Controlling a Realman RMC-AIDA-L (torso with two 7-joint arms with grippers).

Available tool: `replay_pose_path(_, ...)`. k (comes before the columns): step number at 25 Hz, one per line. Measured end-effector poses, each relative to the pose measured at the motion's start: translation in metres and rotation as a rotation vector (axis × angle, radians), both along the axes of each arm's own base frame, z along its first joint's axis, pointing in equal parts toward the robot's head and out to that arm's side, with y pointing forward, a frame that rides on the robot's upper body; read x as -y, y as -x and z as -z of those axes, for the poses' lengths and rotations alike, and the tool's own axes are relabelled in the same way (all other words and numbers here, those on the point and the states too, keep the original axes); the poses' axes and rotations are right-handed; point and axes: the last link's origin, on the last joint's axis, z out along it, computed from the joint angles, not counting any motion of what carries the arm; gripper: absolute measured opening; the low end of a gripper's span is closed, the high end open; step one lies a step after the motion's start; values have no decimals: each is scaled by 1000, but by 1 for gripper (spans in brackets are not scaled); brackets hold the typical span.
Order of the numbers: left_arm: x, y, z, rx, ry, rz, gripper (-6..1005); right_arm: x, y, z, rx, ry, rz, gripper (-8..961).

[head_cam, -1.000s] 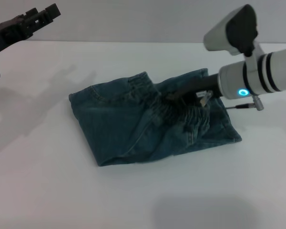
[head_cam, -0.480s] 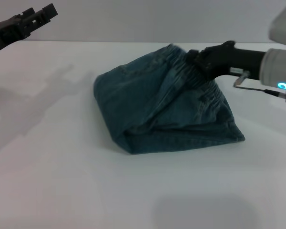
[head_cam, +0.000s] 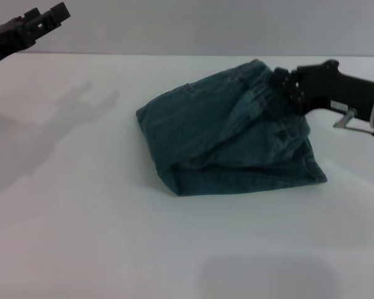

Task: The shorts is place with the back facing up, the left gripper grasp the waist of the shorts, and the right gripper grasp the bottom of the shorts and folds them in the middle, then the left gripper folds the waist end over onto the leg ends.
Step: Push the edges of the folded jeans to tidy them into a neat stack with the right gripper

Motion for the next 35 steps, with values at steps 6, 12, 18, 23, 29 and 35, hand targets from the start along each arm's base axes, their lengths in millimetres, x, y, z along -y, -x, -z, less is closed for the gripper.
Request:
replay_pose_path(6, -1, 1, -2, -4, -5, -4, 829, 16, -24, 7, 31, 17, 25, 42)
replay_pose_path(12, -1, 5, -8, -5, -26, -18, 829, 32, -44, 20, 83, 50, 4, 73)
replay_pose_path(18, -2, 6, -9, -9, -32, -18, 829, 35, -50, 26, 107, 63, 1, 104)
replay_pose_path(23, -2, 7, -12, -10, -43, -20, 829, 31, -50, 23, 125, 33, -2, 130)
replay_pose_path(29, 0, 10, -13, -7, -48, -29, 829, 25, -48, 13, 112, -27, 0, 220)
replay_pose_path(35, 2, 14, -15, -1, -63, -38, 829, 18, -37, -6, 22, -105, -24, 476)
